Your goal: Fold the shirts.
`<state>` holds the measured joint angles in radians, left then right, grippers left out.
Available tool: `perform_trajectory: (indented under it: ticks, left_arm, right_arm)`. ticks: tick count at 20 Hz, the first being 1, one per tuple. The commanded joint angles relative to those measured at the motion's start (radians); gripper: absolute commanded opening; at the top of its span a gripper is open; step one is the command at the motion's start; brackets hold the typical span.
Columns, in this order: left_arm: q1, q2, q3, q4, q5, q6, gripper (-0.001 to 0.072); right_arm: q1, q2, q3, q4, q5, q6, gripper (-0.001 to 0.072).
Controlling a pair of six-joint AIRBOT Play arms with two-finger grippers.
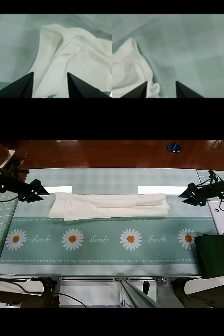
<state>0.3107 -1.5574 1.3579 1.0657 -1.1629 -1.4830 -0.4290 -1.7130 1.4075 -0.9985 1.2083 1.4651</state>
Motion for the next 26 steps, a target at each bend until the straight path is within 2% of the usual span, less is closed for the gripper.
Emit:
perform_trajectory:
  ticks: [1, 2, 4, 6, 12, 13, 14, 15, 16, 17, 18, 22, 26]
  left_arm:
    - [-0.024, 0.245, -0.363, -0.097, 0.397, 0.023, 0.0509]
    - [-0.052, 0.291, -0.438, -0.098, 0.429, 0.054, 0.0509]
    - [-0.095, 0.336, -0.513, -0.098, 0.402, 0.069, 0.0509]
    - [-0.132, 0.339, -0.518, -0.100, 0.370, 0.069, 0.0509]
    - [-0.212, 0.338, -0.498, -0.151, 0.385, 0.069, 0.0507]
    - [-0.220, 0.338, -0.494, -0.151, 0.385, 0.069, 0.0507]
    - [-0.229, 0.338, -0.491, -0.157, 0.385, 0.069, 0.0507]
    - [-0.237, 0.338, -0.488, -0.169, 0.384, 0.069, 0.0505]
    - [-0.245, 0.338, -0.486, -0.178, 0.377, 0.069, 0.0444]
    - [-0.251, 0.338, -0.482, -0.181, 0.357, 0.070, 0.0155]
    - [-0.258, 0.338, -0.478, -0.192, 0.338, 0.087, 0.0020]
    - [-0.369, 0.334, -0.473, -0.248, 0.339, 0.114, 0.0017]
    - [-0.608, 0.276, -0.436, -0.298, 0.514, 0.109, 0.0017]
  right_arm:
    - [-0.022, -0.018, -0.066, 0.056, -0.022, -0.011, 0.0412]
    - [-0.011, -0.038, -0.065, 0.110, -0.021, -0.033, 0.0412]
    - [0.015, -0.068, -0.065, 0.186, -0.036, -0.065, 0.0412]
    - [0.049, -0.092, -0.064, 0.193, -0.046, -0.066, 0.0412]
    - [0.180, -0.116, -0.055, 0.203, -0.029, -0.068, 0.0400]
    - [0.199, -0.116, -0.054, 0.204, -0.029, -0.067, 0.0357]
    - [0.216, -0.116, -0.054, 0.204, -0.027, -0.067, 0.0220]
    - [0.227, -0.113, -0.053, 0.208, -0.022, -0.070, 0.0030]
    - [0.227, -0.100, -0.053, 0.216, -0.008, -0.085, 0.0015]
    - [0.222, -0.073, -0.053, 0.206, 0.006, -0.096, 0.0014]
    - [0.209, -0.027, -0.053, 0.164, 0.023, -0.095, 0.0014]
    - [0.160, 0.269, -0.129, -0.063, 0.086, -0.089, 0.0014]
    - [0.137, 0.651, -0.338, -0.087, 0.048, -0.096, 0.0014]
